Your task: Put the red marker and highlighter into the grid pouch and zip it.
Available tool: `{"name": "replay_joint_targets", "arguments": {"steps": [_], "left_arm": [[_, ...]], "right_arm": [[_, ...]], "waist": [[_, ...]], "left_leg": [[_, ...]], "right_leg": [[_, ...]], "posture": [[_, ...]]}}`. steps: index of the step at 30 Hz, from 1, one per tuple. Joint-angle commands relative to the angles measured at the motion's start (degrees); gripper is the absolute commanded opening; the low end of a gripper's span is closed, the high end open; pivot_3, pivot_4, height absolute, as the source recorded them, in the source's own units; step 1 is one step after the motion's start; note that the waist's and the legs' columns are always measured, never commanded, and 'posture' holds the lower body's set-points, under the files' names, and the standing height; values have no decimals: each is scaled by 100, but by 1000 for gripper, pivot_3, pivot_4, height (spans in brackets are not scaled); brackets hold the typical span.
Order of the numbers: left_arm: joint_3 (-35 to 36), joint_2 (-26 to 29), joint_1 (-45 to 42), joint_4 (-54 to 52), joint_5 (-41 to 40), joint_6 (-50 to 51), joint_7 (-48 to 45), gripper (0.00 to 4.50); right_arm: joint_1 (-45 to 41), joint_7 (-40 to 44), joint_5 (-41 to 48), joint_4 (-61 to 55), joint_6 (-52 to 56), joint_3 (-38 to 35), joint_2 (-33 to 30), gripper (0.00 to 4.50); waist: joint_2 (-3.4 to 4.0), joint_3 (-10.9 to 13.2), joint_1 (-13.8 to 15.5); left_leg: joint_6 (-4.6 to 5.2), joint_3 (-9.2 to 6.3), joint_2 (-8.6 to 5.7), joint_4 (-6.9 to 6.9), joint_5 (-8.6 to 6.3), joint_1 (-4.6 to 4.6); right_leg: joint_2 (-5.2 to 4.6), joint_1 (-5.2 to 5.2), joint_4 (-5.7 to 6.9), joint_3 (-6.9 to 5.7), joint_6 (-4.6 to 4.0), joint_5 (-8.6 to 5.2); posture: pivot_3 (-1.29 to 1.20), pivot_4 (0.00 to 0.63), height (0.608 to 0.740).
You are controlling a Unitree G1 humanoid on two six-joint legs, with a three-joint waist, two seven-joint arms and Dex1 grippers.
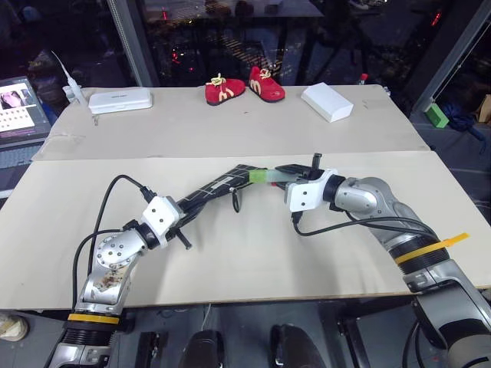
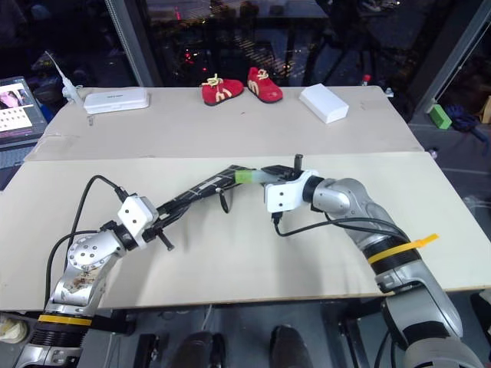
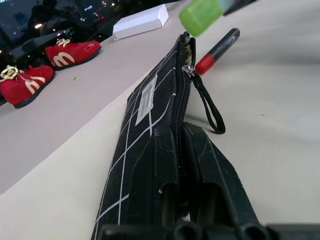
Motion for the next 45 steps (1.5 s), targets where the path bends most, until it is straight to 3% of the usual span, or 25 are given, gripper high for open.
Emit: {"name": "replay_joint_targets", "arguments": {"steps": [1, 11, 23, 45], "left_arm": [[115, -7, -74, -230, -134, -21, 38, 0], [117, -28, -78, -334, -153, 33, 70, 0], [207, -5, -203, -295, -269, 146, 87, 0], [162, -27, -210, -295, -301, 82, 34, 0]], "right_arm": [[-208, -135, -62, 41, -70, -132, 127, 1061], [-406, -313, -350, 510, -283, -48, 305, 1061], [-690, -1110, -1175, 1156, -709, 17, 163, 1061], [-1194, -1441, -1630, 1649, -1232, 720, 1047, 1061]], "waist": [[0, 0, -8], [0, 0, 13], [1, 0, 3], [1, 0, -25]], "left_leg": [[0, 1, 1, 0, 0, 2], [-1, 3, 0, 0, 0, 1], [-5, 5, 0, 0, 3, 2], [-11, 6, 1, 0, 6, 3]], "right_leg": [[0, 0, 2, 1, 0, 0], [0, 0, 3, 1, 0, 0], [-1, -1, 4, 2, 0, 0], [0, -2, 8, 4, -1, 0]], "posture": [[0, 150, 740], [0, 150, 740], [0, 150, 740], [0, 150, 740]]}}
